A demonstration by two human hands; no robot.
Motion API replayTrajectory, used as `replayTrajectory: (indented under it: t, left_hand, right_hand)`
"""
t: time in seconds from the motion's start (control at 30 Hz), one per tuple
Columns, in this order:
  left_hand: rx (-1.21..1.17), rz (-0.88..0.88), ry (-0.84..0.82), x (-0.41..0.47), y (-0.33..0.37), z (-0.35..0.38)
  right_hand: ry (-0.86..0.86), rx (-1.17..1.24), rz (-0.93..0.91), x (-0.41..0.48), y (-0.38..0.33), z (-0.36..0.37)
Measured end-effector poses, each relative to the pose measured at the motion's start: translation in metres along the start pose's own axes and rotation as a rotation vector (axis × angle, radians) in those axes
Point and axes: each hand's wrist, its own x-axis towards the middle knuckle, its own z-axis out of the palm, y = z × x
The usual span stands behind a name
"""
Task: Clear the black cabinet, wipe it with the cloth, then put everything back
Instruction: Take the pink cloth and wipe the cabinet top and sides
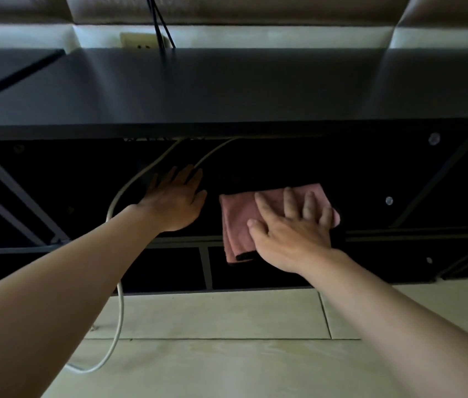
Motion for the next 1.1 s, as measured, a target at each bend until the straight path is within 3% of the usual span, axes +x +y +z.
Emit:
replayTrajectory:
  t: [0.13,0.3,0.37,0.47,0.63,1.1]
  left_hand:
    - [0.125,-0.024,0.074,0.001,-0.025,-0.003]
    - [0.328,0.093,0.247,0.002,-0.026,-0.01]
    - [0.368,0.009,0.223,0.007,-0.027,-0.014]
    - [0.222,-0.166,0.165,0.024,-0.044,-0.018]
    - [-0.095,-0.269,0.036,0.047,-0.06,-0.006]
    - [-0.137,-0.279,0.048,0.045,-0.056,0.002]
  right_hand:
    - [-0.002,0.003,0.008,-0.001,-0.021,0.0]
    - [-0.009,0.039,0.023,0.041,-0.037,-0.007]
    - [-0.008,0.063,0.031,0.066,-0.044,-0.012]
    - [0.01,0.049,0.056,0.1,-0.053,-0.019]
    - [0.026,0.02,0.111,0.151,-0.067,-0.025]
    - [0.065,0.086,0.077,0.213,-0.079,-0.031]
